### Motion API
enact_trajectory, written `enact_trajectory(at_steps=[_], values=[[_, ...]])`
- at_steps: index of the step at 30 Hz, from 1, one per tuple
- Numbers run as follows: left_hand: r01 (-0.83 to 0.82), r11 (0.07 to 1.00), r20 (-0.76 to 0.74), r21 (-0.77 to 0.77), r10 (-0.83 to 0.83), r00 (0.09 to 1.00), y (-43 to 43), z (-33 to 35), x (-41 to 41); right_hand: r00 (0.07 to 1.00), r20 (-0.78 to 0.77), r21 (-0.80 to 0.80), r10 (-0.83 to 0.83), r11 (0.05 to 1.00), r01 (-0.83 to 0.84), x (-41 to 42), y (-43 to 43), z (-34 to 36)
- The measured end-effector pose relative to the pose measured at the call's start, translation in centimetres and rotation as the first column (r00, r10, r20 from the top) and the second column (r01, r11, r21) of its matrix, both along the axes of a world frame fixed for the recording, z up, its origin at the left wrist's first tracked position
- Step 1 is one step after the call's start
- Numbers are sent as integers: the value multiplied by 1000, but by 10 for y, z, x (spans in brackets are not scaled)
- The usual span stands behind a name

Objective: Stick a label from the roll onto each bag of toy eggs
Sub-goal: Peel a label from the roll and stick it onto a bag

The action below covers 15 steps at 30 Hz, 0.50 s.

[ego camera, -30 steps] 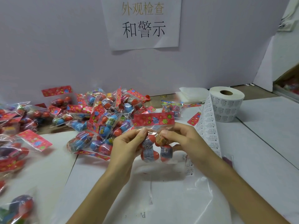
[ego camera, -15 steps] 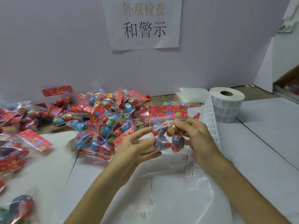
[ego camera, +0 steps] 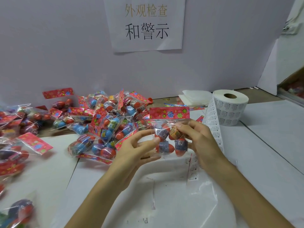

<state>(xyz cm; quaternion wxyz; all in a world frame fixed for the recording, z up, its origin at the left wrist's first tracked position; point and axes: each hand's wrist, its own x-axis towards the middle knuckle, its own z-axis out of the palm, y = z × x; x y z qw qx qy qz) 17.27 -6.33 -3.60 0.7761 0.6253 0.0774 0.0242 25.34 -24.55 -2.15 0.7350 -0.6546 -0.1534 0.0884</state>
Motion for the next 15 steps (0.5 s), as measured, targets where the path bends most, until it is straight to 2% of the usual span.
enact_trajectory(at_steps=[12, 13, 15], values=[[57, 991, -57, -117, -64, 996, -2, -1, -3, 997, 62, 2, 53, 999, -53, -4, 0, 1], [40, 995, -41, -92, -44, 998, -4, -1, -4, 997, 68, 12, 36, 999, -37, -4, 0, 1], [-102, 982, 63, 158, 93, 994, -6, -1, -4, 996, 73, 34, -45, 999, 42, -5, 0, 2]])
